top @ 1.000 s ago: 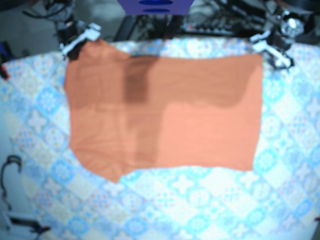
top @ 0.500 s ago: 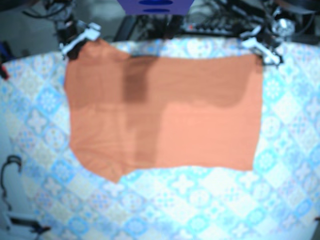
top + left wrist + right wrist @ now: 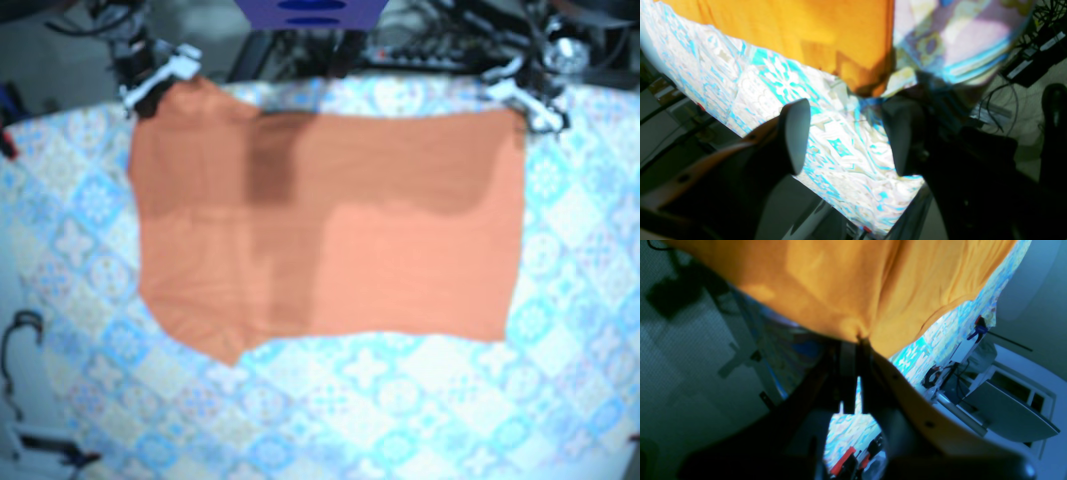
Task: Fold the T-shirt properly
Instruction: 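Move the left gripper along the shirt edge toward the other shoulder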
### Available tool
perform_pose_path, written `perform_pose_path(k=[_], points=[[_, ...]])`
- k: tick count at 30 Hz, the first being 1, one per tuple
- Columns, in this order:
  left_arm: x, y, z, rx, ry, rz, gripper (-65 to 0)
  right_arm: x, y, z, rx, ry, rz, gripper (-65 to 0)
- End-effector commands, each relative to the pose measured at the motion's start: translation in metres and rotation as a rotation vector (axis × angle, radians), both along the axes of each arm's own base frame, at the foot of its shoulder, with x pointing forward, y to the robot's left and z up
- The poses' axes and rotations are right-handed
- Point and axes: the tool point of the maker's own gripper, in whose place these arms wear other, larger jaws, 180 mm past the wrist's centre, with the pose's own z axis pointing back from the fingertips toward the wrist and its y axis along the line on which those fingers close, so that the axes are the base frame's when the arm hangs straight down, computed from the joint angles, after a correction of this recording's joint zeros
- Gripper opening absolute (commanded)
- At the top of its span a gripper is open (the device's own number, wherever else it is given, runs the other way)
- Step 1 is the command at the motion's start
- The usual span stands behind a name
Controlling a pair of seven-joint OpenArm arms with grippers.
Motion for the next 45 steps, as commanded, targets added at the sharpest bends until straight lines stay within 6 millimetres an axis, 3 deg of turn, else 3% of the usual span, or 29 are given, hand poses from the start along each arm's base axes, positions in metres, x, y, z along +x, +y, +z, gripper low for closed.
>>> perform_pose_path(k=[1,11,23,28,36,45], points=[[0.002,-0.002,-0.001,-0.009,0.003,-0.016,-27.1,0.005,-0.003,0.007,-0.01,-0.027,0.01,-64.8],[0.004,-0.017,-0.007,-0.03,0.012,-0.046,-27.1,0.005,-0.002,0.008,-0.009,-0.03,0.011,-64.8],[0.005,-0.02,-0.006,-0.037,0.009,-0.052,-27.1,0.005,-0.002,0.008,-0.009,-0.029,0.011,-64.8],[-0.004,-0.036,-0.012,-0.064,0.035,-0.088,-27.1,0.005,-0.002,0.008,-0.009,-0.029,0.011,-64.8],[0.007,-0.072,0.004,-0.134,-0.015,-0.144,-27.1,0.005,-0.002,0.008,-0.01,-0.03,0.01,-64.8],[0.01,-0.075,0.007,-0.138,-0.016,-0.153,-27.1,0.005,-0.003,0.008,-0.01,-0.027,0.01,-64.8]])
